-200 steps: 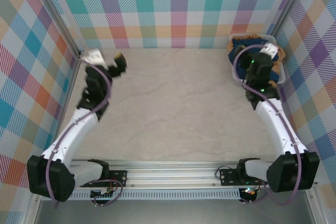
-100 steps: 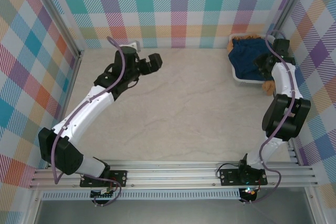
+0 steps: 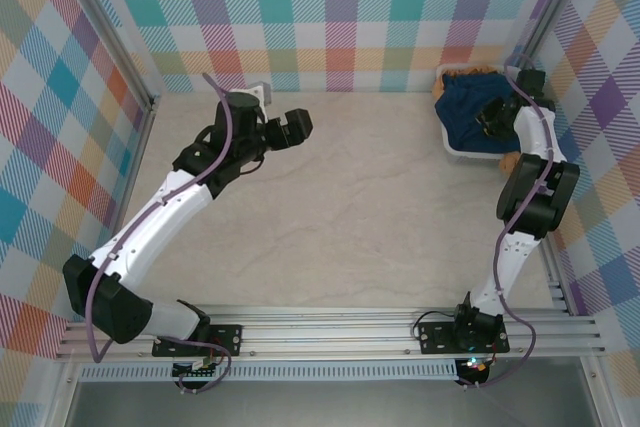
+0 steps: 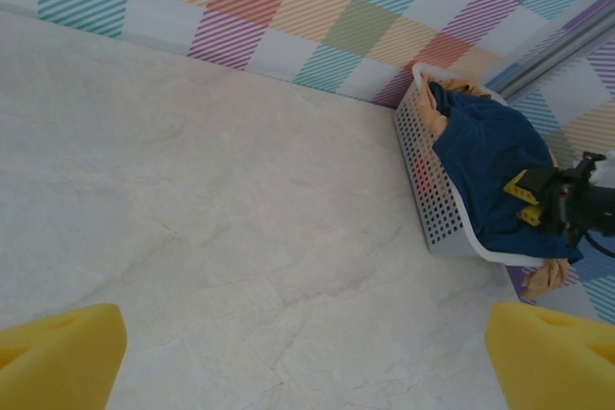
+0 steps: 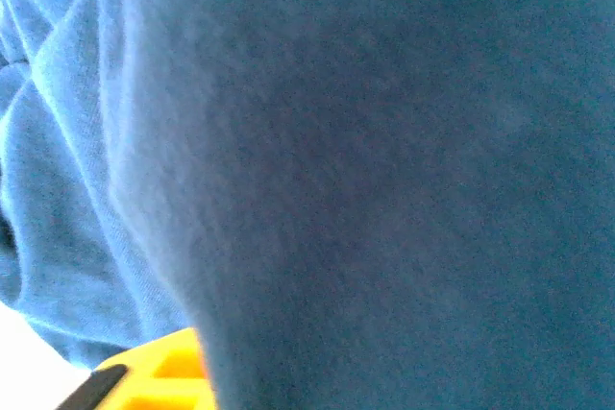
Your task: Fold and stack the t-shirts
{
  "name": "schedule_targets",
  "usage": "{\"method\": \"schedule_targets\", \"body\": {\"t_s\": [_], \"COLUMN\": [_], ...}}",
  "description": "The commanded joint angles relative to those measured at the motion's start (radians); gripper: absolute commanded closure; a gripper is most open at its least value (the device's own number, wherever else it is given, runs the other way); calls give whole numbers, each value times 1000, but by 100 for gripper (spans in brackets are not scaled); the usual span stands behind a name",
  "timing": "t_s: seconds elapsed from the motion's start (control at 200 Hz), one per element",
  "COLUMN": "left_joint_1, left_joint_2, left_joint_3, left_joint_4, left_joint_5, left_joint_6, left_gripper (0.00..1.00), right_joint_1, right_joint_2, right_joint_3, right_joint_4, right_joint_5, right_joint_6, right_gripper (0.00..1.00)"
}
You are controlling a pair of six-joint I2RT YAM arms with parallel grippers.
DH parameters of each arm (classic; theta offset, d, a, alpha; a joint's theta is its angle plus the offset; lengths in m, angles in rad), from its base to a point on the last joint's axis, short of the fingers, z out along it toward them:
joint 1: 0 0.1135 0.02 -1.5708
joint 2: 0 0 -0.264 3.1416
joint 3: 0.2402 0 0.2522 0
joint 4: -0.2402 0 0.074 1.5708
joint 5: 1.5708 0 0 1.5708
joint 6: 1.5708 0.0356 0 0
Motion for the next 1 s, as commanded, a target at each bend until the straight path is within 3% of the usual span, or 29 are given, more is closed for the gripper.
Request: {"method": "schedule_targets", "body": {"t_s": [0.0,0.03,0.215,0.41,0.58,0.72,0.87,0.995], "left_joint_1": [-4,-4,-4,-4,-4,-3,2,15], "left_joint_2": [-43,-47,-63,-54,-75,-89,-128,-156], "left_joint_3": [-15,-15,-19,-21,-2,57,51,26], "left_joint_4": [-16,-16,-25,-22,-94,-239,-275,-349], "left_joint_5": [17,20,-2,-48,-257,-468,-516,-519], "left_joint_6": [21,20,11,0,-20,-21,-11,-70], "left_gripper": [9,11,15,18,15,13,13,14], "right_joint_1": [-2,2,84,238,403,572,736,833], "right_joint_2": [-30,-56,-296,-458,-486,-456,-478,-426], "right_joint_3": [18,1,-50,51,167,231,-9,-248], "right_joint_4": [51,73,161,278,379,332,344,390], "right_joint_5": [-22,-10,108,65,-120,-209,-175,-261], "right_joint_6": [13,14,-49,-91,-46,-9,43,156], "right_gripper": [96,100,100,100,100,100,100,100]}}
